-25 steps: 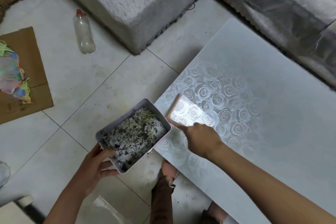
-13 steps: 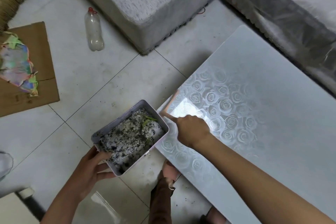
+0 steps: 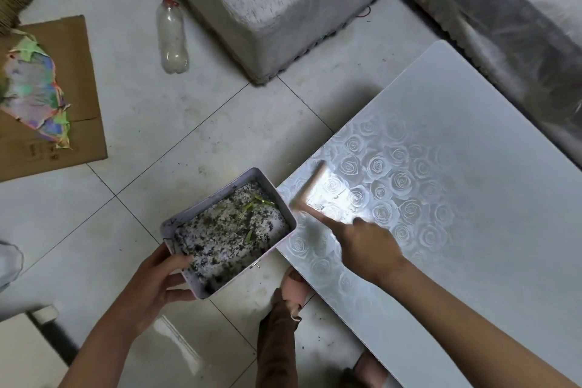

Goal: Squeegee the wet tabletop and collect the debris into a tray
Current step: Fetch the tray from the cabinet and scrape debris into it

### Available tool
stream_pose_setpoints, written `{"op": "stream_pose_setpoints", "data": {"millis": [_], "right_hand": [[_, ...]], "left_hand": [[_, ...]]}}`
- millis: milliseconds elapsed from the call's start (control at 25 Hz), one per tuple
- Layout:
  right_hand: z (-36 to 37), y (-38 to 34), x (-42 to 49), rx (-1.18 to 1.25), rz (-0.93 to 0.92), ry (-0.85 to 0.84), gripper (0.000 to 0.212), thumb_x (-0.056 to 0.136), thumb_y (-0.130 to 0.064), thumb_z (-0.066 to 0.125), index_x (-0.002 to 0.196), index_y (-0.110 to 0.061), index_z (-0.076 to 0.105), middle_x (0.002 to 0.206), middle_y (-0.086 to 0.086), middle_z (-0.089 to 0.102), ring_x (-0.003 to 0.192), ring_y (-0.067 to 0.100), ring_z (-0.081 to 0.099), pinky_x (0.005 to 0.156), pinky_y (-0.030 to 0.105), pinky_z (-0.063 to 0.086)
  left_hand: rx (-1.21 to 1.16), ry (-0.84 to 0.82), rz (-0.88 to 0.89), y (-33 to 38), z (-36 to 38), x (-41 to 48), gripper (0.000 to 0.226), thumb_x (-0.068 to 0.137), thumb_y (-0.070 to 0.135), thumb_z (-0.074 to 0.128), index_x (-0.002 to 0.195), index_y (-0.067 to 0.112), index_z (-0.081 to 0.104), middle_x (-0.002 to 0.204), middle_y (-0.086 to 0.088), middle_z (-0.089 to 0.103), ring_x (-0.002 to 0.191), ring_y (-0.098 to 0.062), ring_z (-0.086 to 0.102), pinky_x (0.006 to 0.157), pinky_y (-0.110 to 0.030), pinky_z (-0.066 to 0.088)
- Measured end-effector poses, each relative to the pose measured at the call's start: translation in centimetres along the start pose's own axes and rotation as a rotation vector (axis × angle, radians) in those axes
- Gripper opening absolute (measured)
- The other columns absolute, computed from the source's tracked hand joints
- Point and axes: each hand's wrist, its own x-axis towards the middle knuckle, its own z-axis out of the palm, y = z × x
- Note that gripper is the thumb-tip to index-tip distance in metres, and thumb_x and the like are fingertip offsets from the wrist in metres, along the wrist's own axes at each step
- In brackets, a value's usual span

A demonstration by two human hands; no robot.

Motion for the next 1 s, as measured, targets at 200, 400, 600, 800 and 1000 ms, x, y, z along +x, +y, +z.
{"op": "stream_pose_setpoints", "data": {"millis": [200, 400, 600, 800, 1000], "right_hand": [[0.8, 7.1, -7.7, -0.027, 0.259, -0.122, 0.079, 0.091, -0.016, 0.034, 0.138, -0.064, -0.006, 0.088, 0.003, 0.056, 0.087, 0.026, 0.062, 0.068, 0.035, 0.046], [-0.8, 3.5, -3.4, 0.086, 0.117, 0.002, 0.083, 0.086, -0.012, 0.037, 0.137, -0.066, 0.001, 0.08, 0.006, 0.047, 0.085, 0.032, 0.06, 0.063, 0.034, 0.038], [2.6, 5.2, -5.1, 0.095, 0.149, -0.044, 0.086, 0.083, -0.008, 0.037, 0.142, -0.058, 0.001, 0.087, 0.009, 0.051, 0.088, 0.033, 0.06, 0.063, 0.035, 0.039], [4.3, 11.4, -12.8, 0.132, 0.35, -0.09, 0.07, 0.093, -0.017, 0.034, 0.143, -0.058, 0.007, 0.084, 0.005, 0.054, 0.085, 0.028, 0.061, 0.066, 0.035, 0.045], [4.6, 9.2, -8.5, 0.166, 0.203, 0.098, 0.072, 0.089, -0.016, 0.04, 0.143, -0.054, 0.013, 0.085, 0.007, 0.048, 0.082, 0.033, 0.06, 0.059, 0.033, 0.036]], "left_hand": [[0.035, -0.031, -0.017, -0.2, 0.5, -0.1, 0.037, 0.088, 0.004, 0.051, 0.12, 0.022, 0.058, 0.1, -0.009, 0.074, 0.076, -0.03, 0.072, 0.054, -0.038, 0.056], [0.092, -0.07, -0.039, -0.3, 3.0, 0.0, 0.033, 0.089, 0.004, 0.051, 0.117, 0.019, 0.059, 0.096, -0.008, 0.074, 0.071, -0.03, 0.071, 0.052, -0.037, 0.056], [0.13, -0.101, -0.069, -0.5, 6.2, 1.1, 0.045, 0.09, 0.006, 0.051, 0.134, 0.016, 0.05, 0.123, -0.016, 0.061, 0.086, -0.038, 0.066, 0.058, -0.04, 0.057], [0.162, -0.14, -0.072, 0.2, 10.2, 1.9, 0.045, 0.09, 0.004, 0.053, 0.132, 0.018, 0.05, 0.119, -0.014, 0.065, 0.08, -0.038, 0.071, 0.056, -0.04, 0.057], [0.213, -0.151, -0.063, 0.5, 13.9, 2.6, 0.034, 0.089, 0.003, 0.053, 0.117, 0.023, 0.06, 0.105, -0.009, 0.073, 0.081, -0.037, 0.071, 0.057, -0.042, 0.058]]}}
